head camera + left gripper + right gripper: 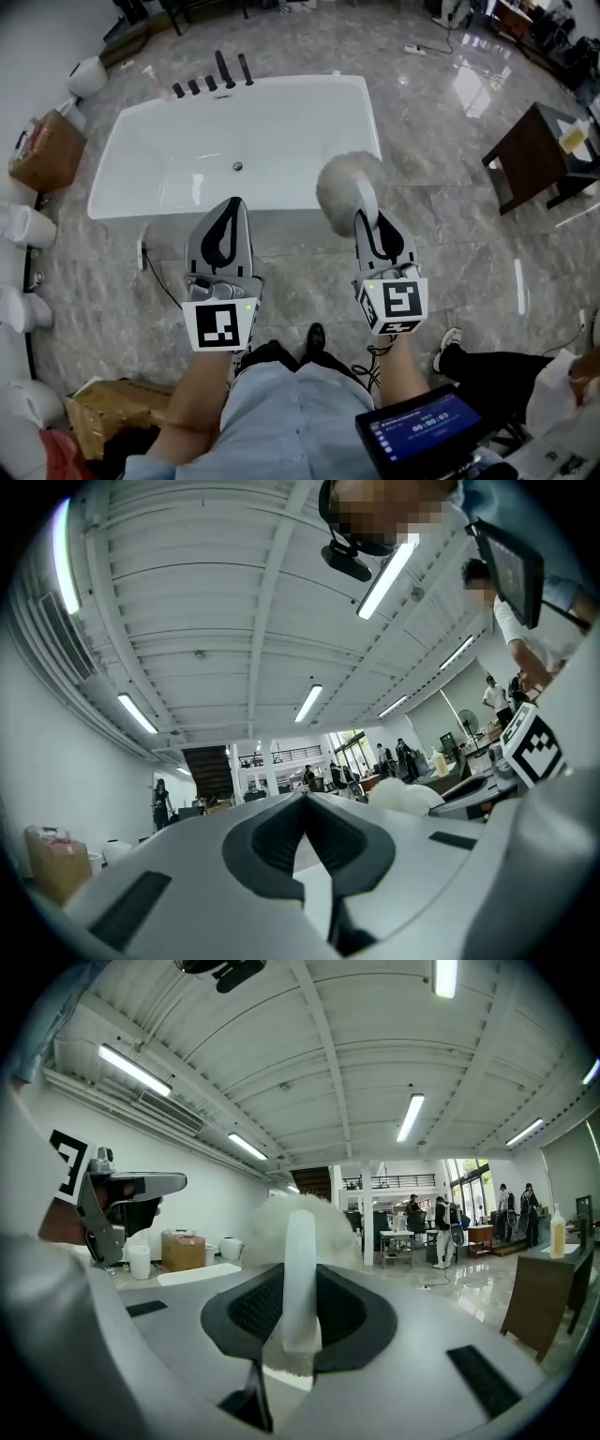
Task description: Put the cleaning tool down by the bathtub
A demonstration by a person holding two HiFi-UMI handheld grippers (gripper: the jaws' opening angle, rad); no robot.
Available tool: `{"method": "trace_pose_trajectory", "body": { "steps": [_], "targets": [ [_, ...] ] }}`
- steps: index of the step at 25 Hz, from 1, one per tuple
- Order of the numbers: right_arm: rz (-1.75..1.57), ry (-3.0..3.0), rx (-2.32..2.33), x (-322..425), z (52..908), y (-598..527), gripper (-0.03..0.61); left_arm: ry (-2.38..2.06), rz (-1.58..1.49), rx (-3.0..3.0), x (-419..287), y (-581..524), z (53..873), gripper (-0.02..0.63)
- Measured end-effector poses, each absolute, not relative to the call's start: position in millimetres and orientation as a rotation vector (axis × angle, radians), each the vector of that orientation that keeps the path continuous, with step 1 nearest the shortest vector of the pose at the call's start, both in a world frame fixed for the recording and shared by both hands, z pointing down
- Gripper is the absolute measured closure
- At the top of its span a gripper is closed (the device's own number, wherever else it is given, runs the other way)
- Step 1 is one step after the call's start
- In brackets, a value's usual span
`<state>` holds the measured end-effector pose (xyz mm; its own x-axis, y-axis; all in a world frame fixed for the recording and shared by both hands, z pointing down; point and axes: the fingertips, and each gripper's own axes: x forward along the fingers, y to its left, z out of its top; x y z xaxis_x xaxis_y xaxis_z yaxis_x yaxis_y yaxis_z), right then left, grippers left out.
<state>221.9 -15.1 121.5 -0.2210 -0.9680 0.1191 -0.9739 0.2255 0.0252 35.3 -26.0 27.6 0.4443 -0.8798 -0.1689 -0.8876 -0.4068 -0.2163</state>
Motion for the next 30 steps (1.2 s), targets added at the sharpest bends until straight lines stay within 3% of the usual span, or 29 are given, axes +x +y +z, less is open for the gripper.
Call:
{"method": "trace_pose_trajectory", "body": {
  "steps": [19, 30],
  "targets": [
    [-0.089, -2.447, 1.802, 158.6, 86.1, -96.2, 0.485, 1.630, 0.146, -2.308, -42.1, -79.3, 7.6, 0.598],
    [-0.012, -2.395, 1.747, 139.3, 122.1, -124.3, 0.485, 1.616, 0.097, -2.418, -49.7, -123.1, 43.8, 0.598]
  ]
}}
